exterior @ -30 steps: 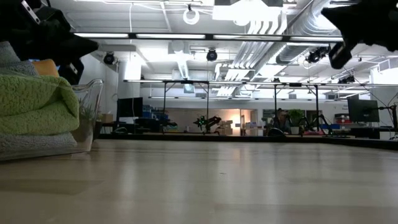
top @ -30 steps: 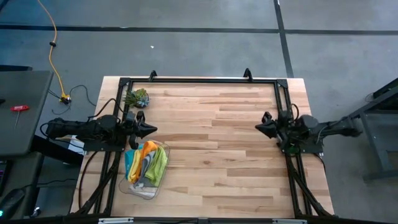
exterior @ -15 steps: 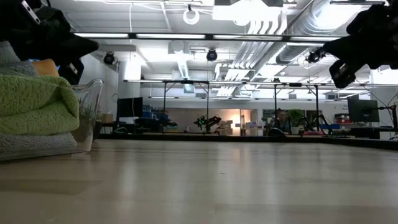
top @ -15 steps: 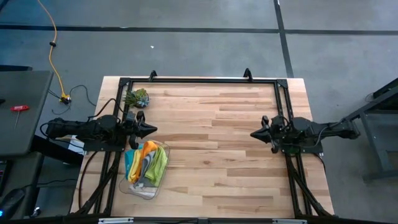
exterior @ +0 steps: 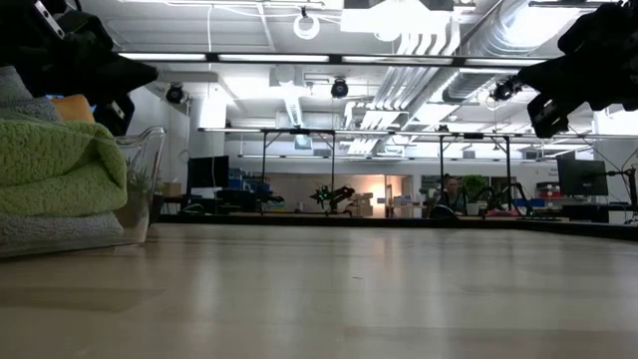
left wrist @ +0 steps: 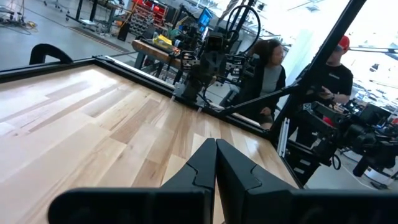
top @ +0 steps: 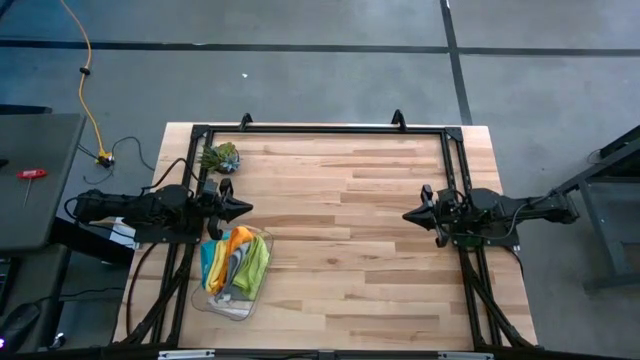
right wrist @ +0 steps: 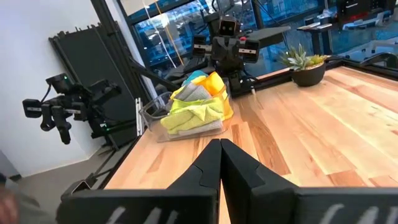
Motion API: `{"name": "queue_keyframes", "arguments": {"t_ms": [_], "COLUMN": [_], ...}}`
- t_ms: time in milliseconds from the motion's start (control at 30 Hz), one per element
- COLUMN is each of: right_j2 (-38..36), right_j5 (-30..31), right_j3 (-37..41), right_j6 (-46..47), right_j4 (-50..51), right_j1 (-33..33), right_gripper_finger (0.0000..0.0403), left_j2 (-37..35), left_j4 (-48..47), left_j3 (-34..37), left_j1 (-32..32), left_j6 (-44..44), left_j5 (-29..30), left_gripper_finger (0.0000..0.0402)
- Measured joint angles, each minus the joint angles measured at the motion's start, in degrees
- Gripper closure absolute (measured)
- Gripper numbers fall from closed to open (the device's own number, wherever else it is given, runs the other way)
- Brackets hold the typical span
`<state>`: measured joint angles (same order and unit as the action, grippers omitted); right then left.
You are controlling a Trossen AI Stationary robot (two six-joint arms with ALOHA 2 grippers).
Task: Fold microfiber towels
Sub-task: Return to Home Position
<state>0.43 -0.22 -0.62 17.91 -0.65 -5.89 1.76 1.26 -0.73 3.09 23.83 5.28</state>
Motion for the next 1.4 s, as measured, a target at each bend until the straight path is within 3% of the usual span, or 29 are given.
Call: {"name": "queue_keyframes", "arguments": {"t_ms": [800, 900, 1067, 1400], "right_j2": [0.02, 0.04, 0.04, 0.04], "right_j5": [-0.01, -0.01, -0.01, -0.01], "right_j3": [0.0, 0.0, 0.0, 0.0], "right_j6": [0.0, 0.0, 0.0, 0.0], "right_j4": [0.07, 0.09, 0.07, 0.07], "right_j1": [0.0, 0.0, 0.0, 0.0], "right_gripper_finger": [0.0402, 0.0402, 0.0402, 0.0402], "left_j2": [0.0, -0.36, -1.54, -1.55], "left_j4": [0.0, -0.11, -0.48, -0.76], "left_j3": [0.0, 0.0, -0.07, -0.07], "left_j1": [0.0, -1.1, -5.13, -5.77], "left_j6": [-0.07, -6.75, -20.66, -14.65], "left_j5": [-0.01, -0.13, -5.23, -4.72], "left_gripper_finger": [0.0402, 0.0401, 0.0401, 0.0401]}}
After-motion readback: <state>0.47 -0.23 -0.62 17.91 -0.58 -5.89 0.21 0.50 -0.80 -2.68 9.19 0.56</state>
